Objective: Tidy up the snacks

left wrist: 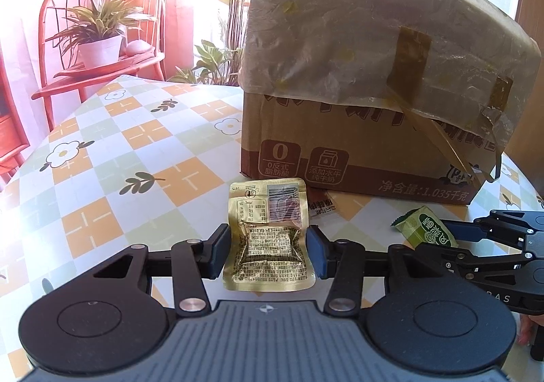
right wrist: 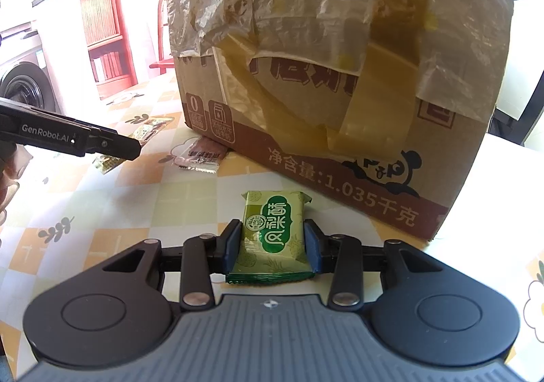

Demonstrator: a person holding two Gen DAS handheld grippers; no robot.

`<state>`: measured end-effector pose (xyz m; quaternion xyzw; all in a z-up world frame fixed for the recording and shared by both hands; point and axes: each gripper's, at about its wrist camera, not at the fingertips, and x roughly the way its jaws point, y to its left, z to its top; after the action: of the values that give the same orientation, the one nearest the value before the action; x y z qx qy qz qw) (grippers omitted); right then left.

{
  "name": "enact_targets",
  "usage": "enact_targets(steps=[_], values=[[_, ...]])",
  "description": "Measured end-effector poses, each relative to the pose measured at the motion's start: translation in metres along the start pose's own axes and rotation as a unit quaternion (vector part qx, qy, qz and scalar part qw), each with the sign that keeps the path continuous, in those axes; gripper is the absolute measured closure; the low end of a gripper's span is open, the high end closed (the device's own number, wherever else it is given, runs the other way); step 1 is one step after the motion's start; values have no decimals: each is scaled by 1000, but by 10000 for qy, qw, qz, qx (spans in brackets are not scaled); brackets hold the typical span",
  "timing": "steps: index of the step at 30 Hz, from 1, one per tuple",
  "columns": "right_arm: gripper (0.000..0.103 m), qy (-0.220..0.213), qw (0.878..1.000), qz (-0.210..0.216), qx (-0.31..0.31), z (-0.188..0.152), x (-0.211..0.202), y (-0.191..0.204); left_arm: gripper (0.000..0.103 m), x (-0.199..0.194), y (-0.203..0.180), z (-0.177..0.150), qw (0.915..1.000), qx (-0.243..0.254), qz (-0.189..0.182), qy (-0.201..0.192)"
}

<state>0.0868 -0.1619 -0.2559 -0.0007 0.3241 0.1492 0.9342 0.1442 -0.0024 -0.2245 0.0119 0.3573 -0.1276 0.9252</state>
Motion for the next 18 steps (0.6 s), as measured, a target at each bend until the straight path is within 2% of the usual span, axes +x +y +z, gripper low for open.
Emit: enact_targets(steps=[5,6,7,8,9,18], values=[[61,71,10000,-46,-53,3,3,2,52,-1,3,-1,10000,-11,24,-27],[57,107,9999,-45,-89,4,4,3,52,-1,4,-1,10000,-13,27,-37],[47,149,9998,-55,-132,6,5,4,52,-2,4,0,10000,-16,30,-48],[41,207,9996,-88,-166,7,6,5,52,-2,6,1,10000,-20,32,-60],[38,202,9996,-90,-171,9,6,6,52,-2,8,2,10000,-30,38,-75],[38,37,9997,-48,245,32,2,17,52,-5,33,24,9998,-110,94,-130]])
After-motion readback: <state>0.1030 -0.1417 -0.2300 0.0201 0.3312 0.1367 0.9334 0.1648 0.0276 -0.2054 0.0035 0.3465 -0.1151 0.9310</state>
